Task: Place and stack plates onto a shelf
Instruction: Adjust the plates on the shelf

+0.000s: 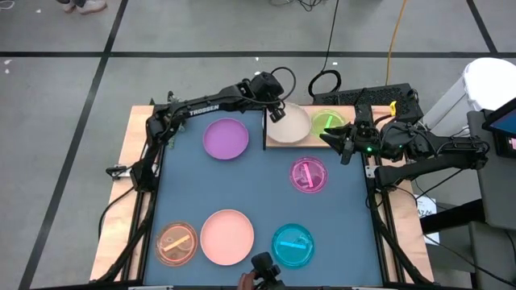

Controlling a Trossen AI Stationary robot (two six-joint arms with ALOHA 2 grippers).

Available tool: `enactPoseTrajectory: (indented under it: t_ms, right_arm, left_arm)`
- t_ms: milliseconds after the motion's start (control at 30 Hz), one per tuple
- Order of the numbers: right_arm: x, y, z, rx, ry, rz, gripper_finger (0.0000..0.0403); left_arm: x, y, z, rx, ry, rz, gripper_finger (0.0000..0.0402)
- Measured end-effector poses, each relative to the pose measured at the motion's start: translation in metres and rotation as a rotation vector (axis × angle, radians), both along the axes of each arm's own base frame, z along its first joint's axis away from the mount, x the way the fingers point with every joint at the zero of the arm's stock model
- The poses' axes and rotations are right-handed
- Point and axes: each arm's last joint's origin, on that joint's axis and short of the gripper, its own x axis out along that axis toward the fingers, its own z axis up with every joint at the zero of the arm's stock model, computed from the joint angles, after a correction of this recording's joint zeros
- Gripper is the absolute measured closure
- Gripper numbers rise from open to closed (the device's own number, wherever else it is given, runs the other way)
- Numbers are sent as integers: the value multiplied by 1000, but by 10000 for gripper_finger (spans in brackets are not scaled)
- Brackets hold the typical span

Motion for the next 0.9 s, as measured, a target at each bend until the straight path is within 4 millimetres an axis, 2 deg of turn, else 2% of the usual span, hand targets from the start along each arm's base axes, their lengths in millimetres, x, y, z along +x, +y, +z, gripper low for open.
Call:
enactPoseTrajectory:
  t_ms: [233, 500, 667, 767, 900]
  right_arm:
    - [-1, 0, -6, 14, 56, -11, 232]
    - [-3, -2, -13, 51, 114, -86, 232]
    - [-3, -3, -14, 58, 114, -111, 232]
    - [-3, -3, -15, 36, 130, -106, 232]
    - [-1, -3, -16, -30, 166, -88, 232]
  left_arm:
    - [-1, -3, 9, -31, -66, 51, 253]
    - [-12, -35, 58, -49, -185, -1, 252]
    - [-40, -59, 96, -163, -242, 32, 253]
    - [-53, -63, 101, -240, -186, -38, 264]
    - [-76, -59, 100, -287, -48, -70, 289]
